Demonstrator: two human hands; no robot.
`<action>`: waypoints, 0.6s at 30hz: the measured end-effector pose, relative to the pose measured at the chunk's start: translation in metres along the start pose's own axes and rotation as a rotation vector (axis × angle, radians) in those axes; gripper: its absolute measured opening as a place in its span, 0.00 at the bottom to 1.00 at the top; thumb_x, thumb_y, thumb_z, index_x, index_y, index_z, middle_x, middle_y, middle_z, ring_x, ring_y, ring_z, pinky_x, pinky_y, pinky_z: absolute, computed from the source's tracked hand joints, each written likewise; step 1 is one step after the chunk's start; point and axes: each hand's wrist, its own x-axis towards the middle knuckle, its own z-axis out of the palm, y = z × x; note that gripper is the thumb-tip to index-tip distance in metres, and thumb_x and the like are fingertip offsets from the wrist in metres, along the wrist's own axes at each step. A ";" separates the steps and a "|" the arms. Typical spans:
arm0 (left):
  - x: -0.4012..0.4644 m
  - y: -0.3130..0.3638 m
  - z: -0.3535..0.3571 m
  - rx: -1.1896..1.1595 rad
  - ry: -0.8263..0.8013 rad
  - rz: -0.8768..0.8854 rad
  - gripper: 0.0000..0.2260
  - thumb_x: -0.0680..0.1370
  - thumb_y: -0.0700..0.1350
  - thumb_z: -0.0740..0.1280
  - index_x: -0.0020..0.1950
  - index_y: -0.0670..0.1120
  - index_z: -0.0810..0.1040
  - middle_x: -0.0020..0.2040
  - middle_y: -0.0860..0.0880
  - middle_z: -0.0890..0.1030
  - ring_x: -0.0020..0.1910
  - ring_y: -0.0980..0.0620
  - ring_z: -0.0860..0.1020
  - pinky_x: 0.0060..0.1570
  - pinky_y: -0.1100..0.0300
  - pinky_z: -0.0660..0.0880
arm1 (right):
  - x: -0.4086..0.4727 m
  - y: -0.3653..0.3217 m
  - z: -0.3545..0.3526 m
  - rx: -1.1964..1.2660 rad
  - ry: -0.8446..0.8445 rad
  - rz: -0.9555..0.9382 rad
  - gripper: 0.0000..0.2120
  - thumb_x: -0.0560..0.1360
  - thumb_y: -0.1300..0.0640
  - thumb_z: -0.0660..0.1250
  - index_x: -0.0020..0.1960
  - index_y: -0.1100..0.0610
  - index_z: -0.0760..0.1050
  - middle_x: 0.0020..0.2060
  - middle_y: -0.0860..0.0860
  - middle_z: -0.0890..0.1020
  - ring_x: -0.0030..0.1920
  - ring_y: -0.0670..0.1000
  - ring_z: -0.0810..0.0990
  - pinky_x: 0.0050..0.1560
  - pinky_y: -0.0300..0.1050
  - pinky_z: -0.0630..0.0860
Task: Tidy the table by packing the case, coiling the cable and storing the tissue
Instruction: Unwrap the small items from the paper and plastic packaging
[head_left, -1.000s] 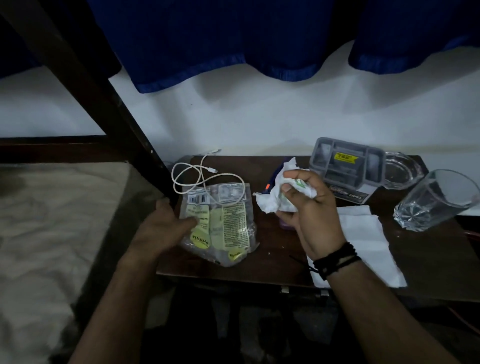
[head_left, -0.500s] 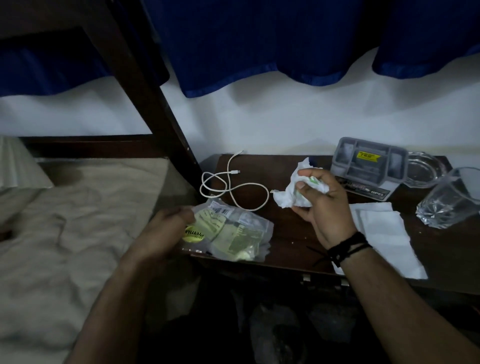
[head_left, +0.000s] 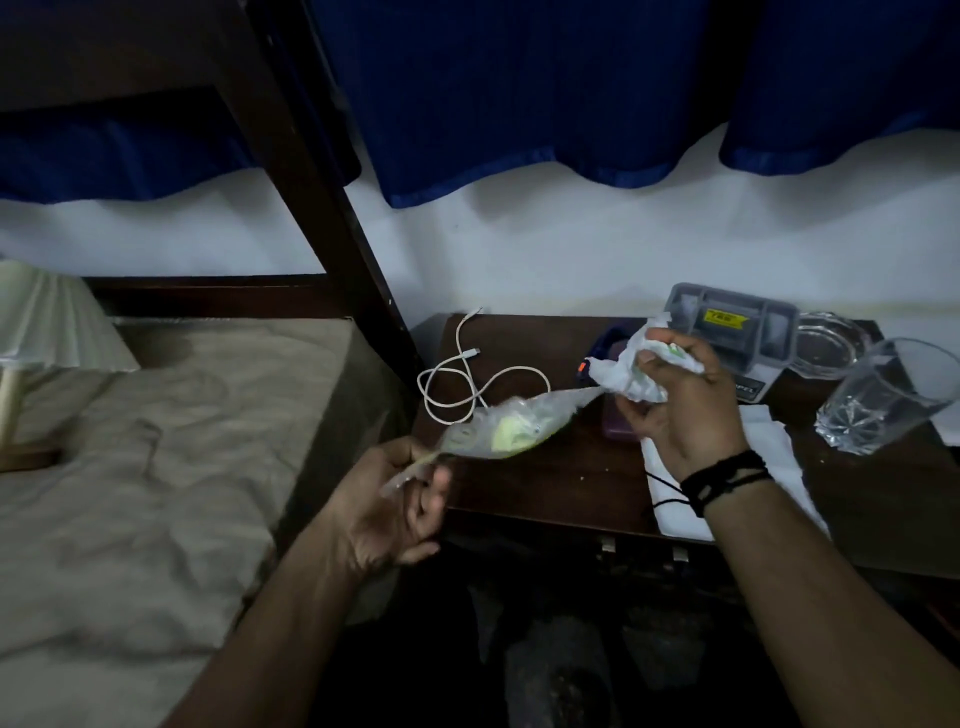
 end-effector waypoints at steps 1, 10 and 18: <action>-0.001 -0.002 0.003 0.066 -0.003 -0.007 0.13 0.67 0.51 0.61 0.27 0.46 0.79 0.26 0.54 0.79 0.21 0.56 0.78 0.24 0.57 0.78 | 0.000 -0.002 -0.002 0.017 0.010 0.005 0.12 0.80 0.66 0.64 0.54 0.51 0.78 0.56 0.54 0.81 0.56 0.56 0.80 0.45 0.48 0.79; 0.004 -0.018 0.036 0.132 0.127 0.545 0.10 0.73 0.43 0.65 0.45 0.41 0.85 0.42 0.38 0.85 0.34 0.43 0.82 0.39 0.55 0.75 | -0.002 -0.022 -0.015 -0.047 0.226 -0.316 0.10 0.79 0.63 0.67 0.51 0.48 0.78 0.53 0.49 0.80 0.54 0.52 0.80 0.47 0.53 0.80; 0.041 -0.012 0.093 0.001 -0.014 0.579 0.11 0.74 0.49 0.63 0.53 0.50 0.81 0.48 0.45 0.85 0.47 0.44 0.79 0.51 0.48 0.68 | -0.026 -0.010 0.011 -0.465 -0.205 -0.481 0.14 0.80 0.61 0.67 0.61 0.46 0.71 0.59 0.27 0.72 0.64 0.36 0.73 0.63 0.58 0.78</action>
